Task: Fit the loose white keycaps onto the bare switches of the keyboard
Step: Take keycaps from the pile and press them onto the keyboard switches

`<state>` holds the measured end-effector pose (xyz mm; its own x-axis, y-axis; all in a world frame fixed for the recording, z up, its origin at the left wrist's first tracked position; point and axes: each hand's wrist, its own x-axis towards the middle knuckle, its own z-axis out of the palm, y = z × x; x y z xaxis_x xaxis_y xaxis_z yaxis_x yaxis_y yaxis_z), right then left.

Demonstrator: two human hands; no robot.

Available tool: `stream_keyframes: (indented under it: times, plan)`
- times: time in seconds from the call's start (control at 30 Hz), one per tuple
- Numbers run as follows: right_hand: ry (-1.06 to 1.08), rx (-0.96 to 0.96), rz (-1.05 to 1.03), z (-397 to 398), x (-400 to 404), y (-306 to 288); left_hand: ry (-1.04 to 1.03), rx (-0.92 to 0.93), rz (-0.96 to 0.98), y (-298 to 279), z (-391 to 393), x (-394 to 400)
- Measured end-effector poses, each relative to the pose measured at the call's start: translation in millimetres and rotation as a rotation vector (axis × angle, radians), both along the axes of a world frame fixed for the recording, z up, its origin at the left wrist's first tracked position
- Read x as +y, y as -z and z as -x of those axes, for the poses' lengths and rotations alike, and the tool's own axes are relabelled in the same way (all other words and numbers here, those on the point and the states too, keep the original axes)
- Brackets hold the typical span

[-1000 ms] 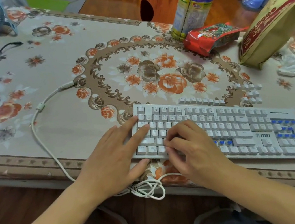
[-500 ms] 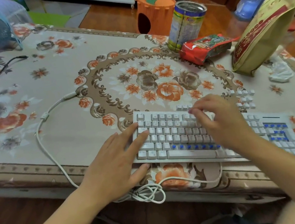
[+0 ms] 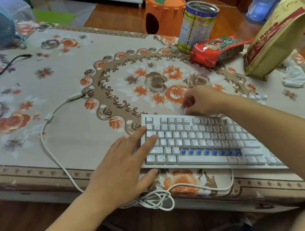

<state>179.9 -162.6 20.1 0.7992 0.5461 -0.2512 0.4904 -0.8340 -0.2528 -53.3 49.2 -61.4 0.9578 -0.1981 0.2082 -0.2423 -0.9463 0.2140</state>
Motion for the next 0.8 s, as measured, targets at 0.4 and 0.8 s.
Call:
stream_keyframes:
  times: [0.4,0.8]
  plan:
    - [-0.008,-0.208,-0.113,10,6,-6,-0.002,0.008,0.001,0,0,0]
    - [0.014,-0.084,-0.481,128,-25,-14,-0.003,0.028,-0.005,0,-1,0]
